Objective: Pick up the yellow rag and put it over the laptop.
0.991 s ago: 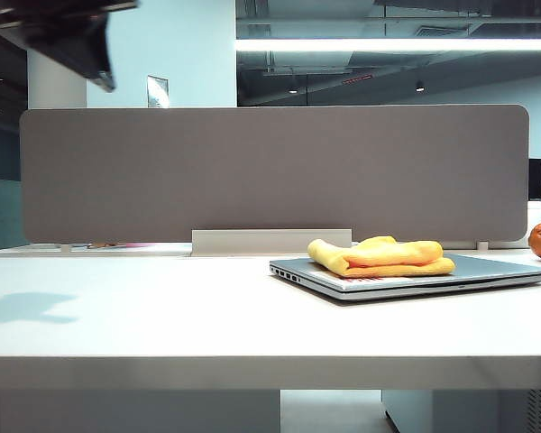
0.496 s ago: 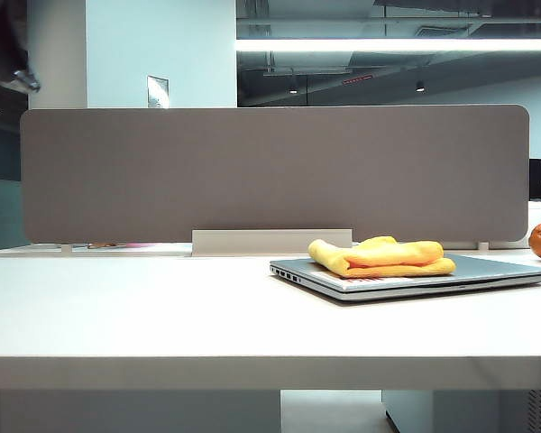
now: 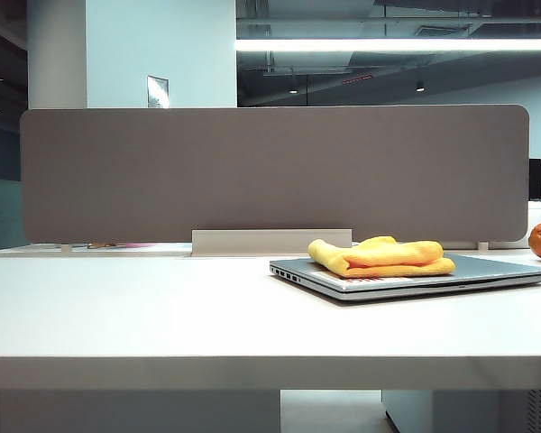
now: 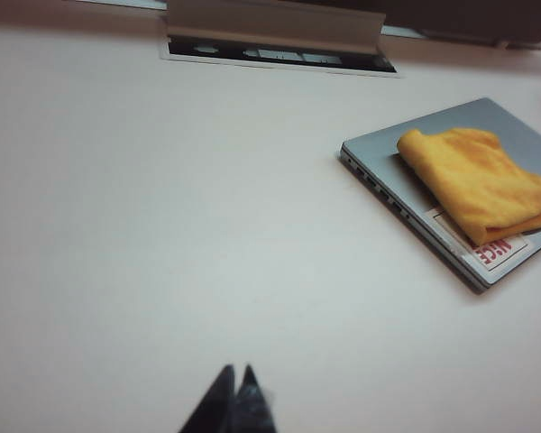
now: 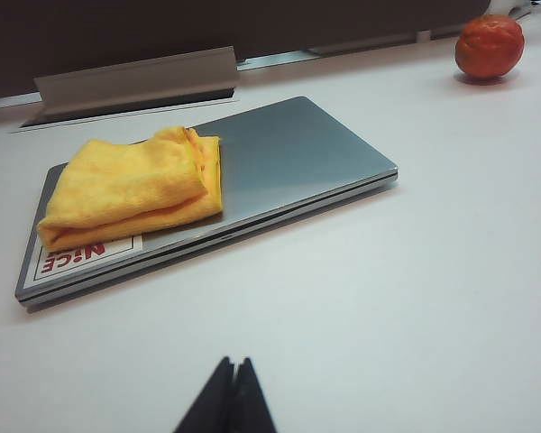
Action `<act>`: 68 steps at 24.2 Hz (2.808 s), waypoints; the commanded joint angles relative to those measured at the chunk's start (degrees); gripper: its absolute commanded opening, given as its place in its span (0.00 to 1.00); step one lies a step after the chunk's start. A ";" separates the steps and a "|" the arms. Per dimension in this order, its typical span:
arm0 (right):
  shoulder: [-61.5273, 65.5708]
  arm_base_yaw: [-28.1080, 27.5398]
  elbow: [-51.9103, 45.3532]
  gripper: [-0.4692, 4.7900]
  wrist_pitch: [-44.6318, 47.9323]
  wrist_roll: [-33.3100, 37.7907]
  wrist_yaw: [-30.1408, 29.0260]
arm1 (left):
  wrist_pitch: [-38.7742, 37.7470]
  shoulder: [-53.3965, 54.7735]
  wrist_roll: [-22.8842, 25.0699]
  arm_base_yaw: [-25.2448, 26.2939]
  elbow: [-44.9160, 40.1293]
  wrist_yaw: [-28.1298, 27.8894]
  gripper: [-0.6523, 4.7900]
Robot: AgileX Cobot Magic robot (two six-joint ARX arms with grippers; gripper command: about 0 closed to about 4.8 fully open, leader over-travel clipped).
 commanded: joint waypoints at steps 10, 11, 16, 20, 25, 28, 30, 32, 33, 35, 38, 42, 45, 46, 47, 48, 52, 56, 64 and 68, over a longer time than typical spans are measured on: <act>-0.04 -0.02 -0.33 0.09 0.59 -0.13 0.11 | 4.52 -0.57 6.73 1.31 -2.97 -12.24 0.11; -0.04 -0.02 -0.33 0.09 0.59 -0.13 0.11 | 5.86 -0.83 6.51 2.21 -4.02 -12.28 0.11; -0.04 -0.04 -0.33 0.09 0.61 -0.13 0.13 | 17.25 -3.93 3.82 8.74 -12.74 -11.26 0.11; -0.04 -0.02 -0.33 0.09 0.59 -0.13 0.11 | 25.46 -7.58 3.56 13.09 -19.78 -11.19 0.11; -0.04 -0.04 -0.33 0.09 0.59 -0.13 0.11 | 28.26 -17.25 4.52 18.73 -27.47 -10.91 0.11; -0.04 -0.04 -0.33 0.09 0.59 -0.13 0.11 | 26.88 -23.47 9.75 20.46 -30.25 -4.26 0.11; -0.04 -0.02 -0.33 0.09 0.59 -0.13 0.11 | 24.70 -25.33 10.95 20.72 -30.27 -3.89 0.11; -0.04 -0.02 -0.33 0.09 0.59 -0.13 0.13 | 22.88 -27.28 11.76 20.70 -30.27 -3.91 0.11; -0.04 -0.02 -0.33 0.09 0.61 -0.13 0.11 | 22.36 -27.93 12.02 20.68 -30.27 -3.89 0.11; -0.04 -0.02 -0.33 0.09 0.59 -0.13 0.11 | 21.27 -29.38 12.17 20.63 -30.27 -3.89 0.11; -0.04 -0.02 -0.33 0.09 0.59 -0.13 0.13 | 19.91 -30.91 12.15 20.61 -30.27 -3.87 0.11; -0.02 -0.02 -0.33 0.09 0.59 -0.13 0.11 | 19.17 -30.84 12.20 20.17 -30.27 -2.34 0.11; -0.04 -0.02 -0.33 0.09 0.59 -0.13 0.11 | 18.32 -30.84 13.07 18.75 -30.27 -2.34 0.11; -0.04 -0.02 -0.33 0.09 0.59 -0.13 0.11 | 18.36 -30.84 13.05 18.34 -30.27 -2.21 0.11; -0.04 -0.02 -0.33 0.09 0.59 -0.13 0.11 | 18.32 -30.84 13.05 18.10 -30.27 -2.21 0.11; -0.04 -0.02 -0.33 0.09 0.59 -0.13 0.11 | 18.34 -30.82 13.03 18.03 -30.27 -1.53 0.11; -0.04 -0.02 -0.33 0.09 0.59 -0.13 0.11 | 18.34 -30.84 12.11 18.12 -30.27 3.61 0.11; -0.04 -0.02 -0.33 0.09 0.59 -0.13 0.11 | 18.34 -30.84 12.11 18.12 -30.27 5.29 0.11; -0.04 -0.02 -0.33 0.09 0.59 -0.13 0.11 | 18.34 -30.84 12.11 18.12 -30.27 5.29 0.11; -0.04 -0.02 -0.33 0.09 0.59 -0.13 0.11 | 18.34 -30.84 12.11 18.12 -30.27 5.29 0.11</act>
